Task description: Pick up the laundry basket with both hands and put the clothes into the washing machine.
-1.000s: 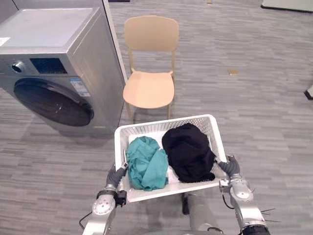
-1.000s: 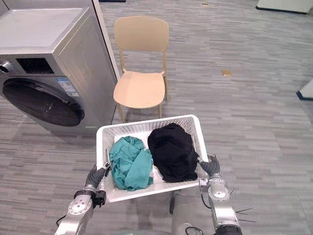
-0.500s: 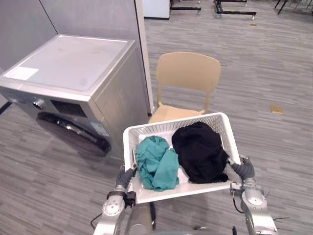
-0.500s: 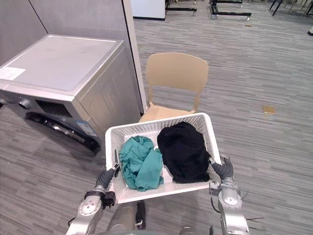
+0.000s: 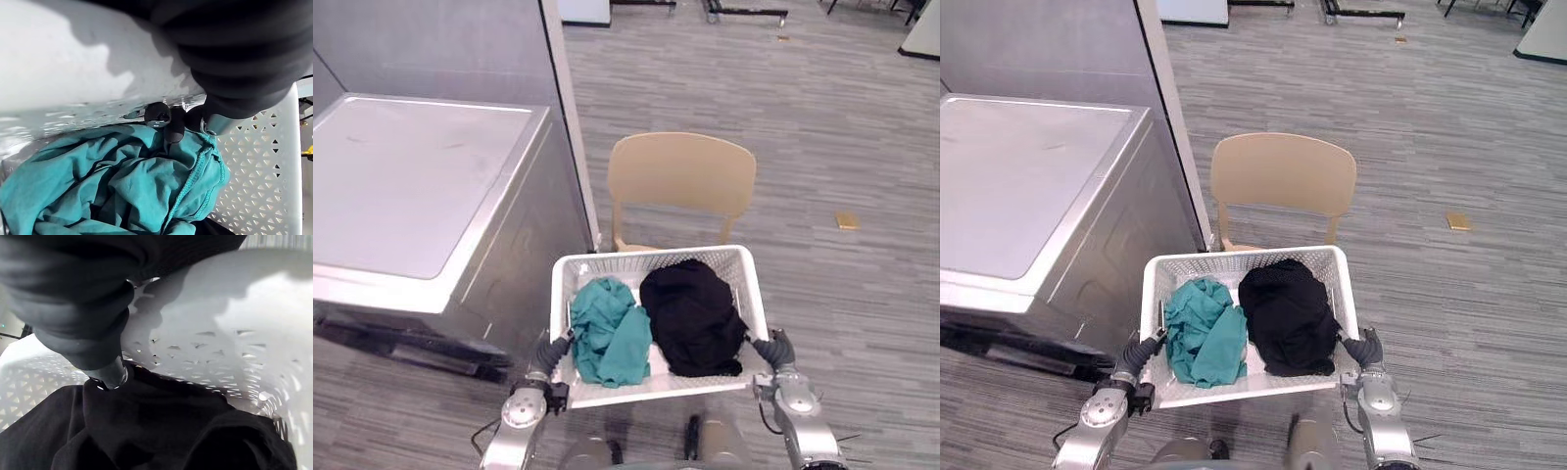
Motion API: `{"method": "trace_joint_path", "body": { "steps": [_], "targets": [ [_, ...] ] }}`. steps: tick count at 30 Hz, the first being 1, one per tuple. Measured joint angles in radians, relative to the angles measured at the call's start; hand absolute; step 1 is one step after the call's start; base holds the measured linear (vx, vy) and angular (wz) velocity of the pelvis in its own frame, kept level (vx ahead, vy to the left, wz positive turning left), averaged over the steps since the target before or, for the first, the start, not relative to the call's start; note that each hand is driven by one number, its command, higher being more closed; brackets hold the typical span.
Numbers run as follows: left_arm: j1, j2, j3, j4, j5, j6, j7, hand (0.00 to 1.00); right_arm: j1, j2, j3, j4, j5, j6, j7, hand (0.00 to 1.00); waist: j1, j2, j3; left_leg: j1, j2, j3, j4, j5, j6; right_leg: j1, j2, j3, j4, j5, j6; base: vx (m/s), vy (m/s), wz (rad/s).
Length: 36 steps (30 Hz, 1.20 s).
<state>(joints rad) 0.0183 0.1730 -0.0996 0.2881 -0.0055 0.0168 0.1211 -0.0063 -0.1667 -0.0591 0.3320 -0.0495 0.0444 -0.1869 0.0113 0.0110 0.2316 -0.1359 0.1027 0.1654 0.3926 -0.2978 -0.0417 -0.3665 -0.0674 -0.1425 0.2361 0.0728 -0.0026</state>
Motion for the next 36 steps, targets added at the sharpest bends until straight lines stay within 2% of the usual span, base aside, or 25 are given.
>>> {"method": "trace_joint_path", "body": {
  "steps": [2, 3, 6, 12, 13, 16, 20, 25, 30, 36],
  "targets": [
    [-0.102, -0.004, 0.004, 0.05, 0.0, 0.0, 0.02, 1.0, -0.06, -0.001, -0.003, 0.0, 0.001, 0.0, -0.037, 1.0, -0.002, -0.003, 0.034, -0.078, 0.004, -0.002, 0.023, 0.001, -0.002, -0.072, 0.002, -0.01, 0.002, 0.012, -0.013, 0.01, -0.054, 0.12],
    [-0.173, 0.0, 0.007, 0.083, -0.001, 0.0, 0.04, 1.0, -0.106, -0.002, -0.004, 0.0, 0.004, 0.0, -0.065, 1.0, -0.002, -0.005, 0.08, -0.116, 0.007, -0.003, 0.048, 0.001, -0.002, -0.1, 0.001, -0.013, 0.008, 0.017, -0.02, -0.02, -0.023, 0.15],
    [-0.289, 0.004, 0.019, 0.146, -0.003, -0.001, 0.085, 1.0, -0.179, 0.001, -0.003, -0.001, 0.022, 0.0, -0.119, 1.0, 0.004, -0.005, 0.128, -0.208, 0.019, -0.003, 0.114, 0.0, -0.003, -0.167, -0.004, -0.016, 0.022, 0.025, -0.026, -0.06, 0.009, 0.08],
    [-0.44, 0.012, 0.051, 0.206, -0.006, -0.01, 0.144, 1.0, -0.295, 0.014, -0.002, -0.004, 0.053, 0.0, -0.189, 1.0, 0.009, -0.006, 0.177, -0.349, 0.04, -0.014, 0.245, -0.026, -0.012, -0.265, -0.004, -0.021, 0.066, 0.026, -0.025, -0.07, 0.047, 0.03],
    [-0.462, 0.02, 0.051, 0.205, -0.003, -0.022, 0.144, 0.0, -0.324, 0.011, -0.004, -0.004, 0.058, -0.001, -0.21, 0.0, 0.015, -0.005, 0.179, -0.381, 0.043, -0.015, 0.265, -0.034, -0.011, -0.295, -0.003, -0.02, 0.075, 0.032, -0.023, -0.07, 0.03, 0.0],
    [-0.492, 0.015, 0.068, 0.216, -0.003, -0.031, 0.149, 0.0, -0.361, 0.011, -0.006, -0.003, 0.066, -0.012, -0.221, 0.0, 0.022, -0.001, 0.183, -0.413, 0.054, -0.014, 0.291, -0.044, -0.014, -0.315, 0.003, -0.019, 0.077, 0.042, -0.021, -0.1, 0.008, -0.06],
    [-0.574, 0.011, 0.112, 0.233, 0.002, -0.049, 0.187, 0.0, -0.41, 0.009, -0.006, -0.002, 0.078, -0.04, -0.223, 0.0, 0.031, 0.002, 0.197, -0.451, 0.076, -0.024, 0.304, -0.103, -0.013, -0.357, 0.02, -0.032, 0.09, 0.058, -0.031, -0.14, -0.034, -0.04],
    [-0.601, 0.01, 0.15, 0.237, 0.018, -0.047, 0.237, 0.0, -0.403, 0.033, 0.003, -0.001, 0.079, -0.069, -0.222, 0.0, 0.032, -0.006, 0.222, -0.456, 0.086, -0.013, 0.311, -0.104, -0.013, -0.353, 0.026, -0.034, 0.063, 0.078, -0.034, -0.1, -0.057, -0.06],
    [-0.535, 0.004, 0.148, 0.216, 0.052, -0.029, 0.253, 0.0, -0.317, 0.049, 0.024, -0.008, 0.081, -0.076, -0.206, 0.0, 0.031, -0.008, 0.224, -0.409, 0.092, -0.021, 0.289, -0.096, -0.026, -0.308, 0.033, -0.047, 0.054, 0.086, -0.04, 0.01, -0.038, -0.01],
    [-0.347, -0.03, 0.152, 0.055, 0.08, -0.022, 0.259, 0.0, -0.129, 0.081, 0.027, -0.199, 0.076, -0.068, -0.198, 0.0, 0.034, -0.009, 0.225, -0.327, 0.086, -0.011, 0.239, -0.093, -0.029, -0.248, 0.031, -0.045, 0.051, 0.067, -0.037, 0.06, -0.006, -0.01]
  ]
}}
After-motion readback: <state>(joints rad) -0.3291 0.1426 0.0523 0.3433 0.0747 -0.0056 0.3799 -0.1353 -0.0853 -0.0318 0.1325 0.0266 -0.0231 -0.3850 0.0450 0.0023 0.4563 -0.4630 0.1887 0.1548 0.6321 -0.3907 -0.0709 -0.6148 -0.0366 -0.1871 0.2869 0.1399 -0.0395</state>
